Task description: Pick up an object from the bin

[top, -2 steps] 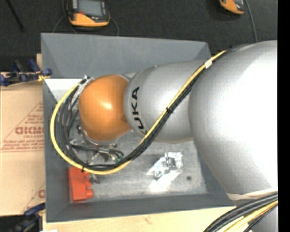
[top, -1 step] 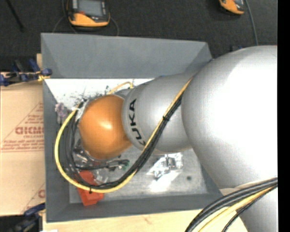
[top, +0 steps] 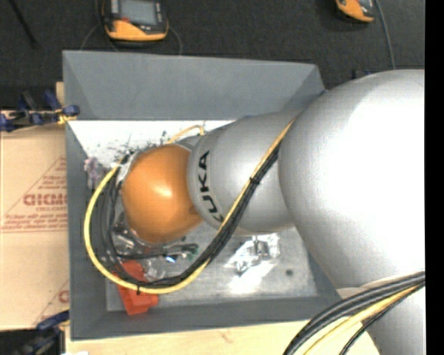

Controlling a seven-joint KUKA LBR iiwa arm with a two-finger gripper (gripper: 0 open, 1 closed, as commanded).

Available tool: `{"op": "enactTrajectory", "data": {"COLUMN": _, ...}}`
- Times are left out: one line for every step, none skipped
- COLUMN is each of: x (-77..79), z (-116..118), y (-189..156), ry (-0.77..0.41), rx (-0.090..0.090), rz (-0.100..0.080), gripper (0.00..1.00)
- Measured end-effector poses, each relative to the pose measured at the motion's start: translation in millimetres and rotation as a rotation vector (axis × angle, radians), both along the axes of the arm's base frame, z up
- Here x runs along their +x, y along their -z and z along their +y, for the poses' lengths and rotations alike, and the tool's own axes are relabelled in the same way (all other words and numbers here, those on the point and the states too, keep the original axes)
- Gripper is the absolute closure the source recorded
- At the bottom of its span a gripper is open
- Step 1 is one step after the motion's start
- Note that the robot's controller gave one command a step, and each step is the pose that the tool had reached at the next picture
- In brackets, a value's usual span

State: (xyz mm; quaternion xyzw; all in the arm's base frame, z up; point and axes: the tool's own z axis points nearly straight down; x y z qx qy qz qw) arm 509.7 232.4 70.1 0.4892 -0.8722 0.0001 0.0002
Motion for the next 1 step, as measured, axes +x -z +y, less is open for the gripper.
{"op": "enactTrajectory", "data": {"x": 0.4, "z": 1.4, "y": -0.7, "ry": 0.002, "rx": 0.004, "rz": -0.002, "gripper": 1.0}}
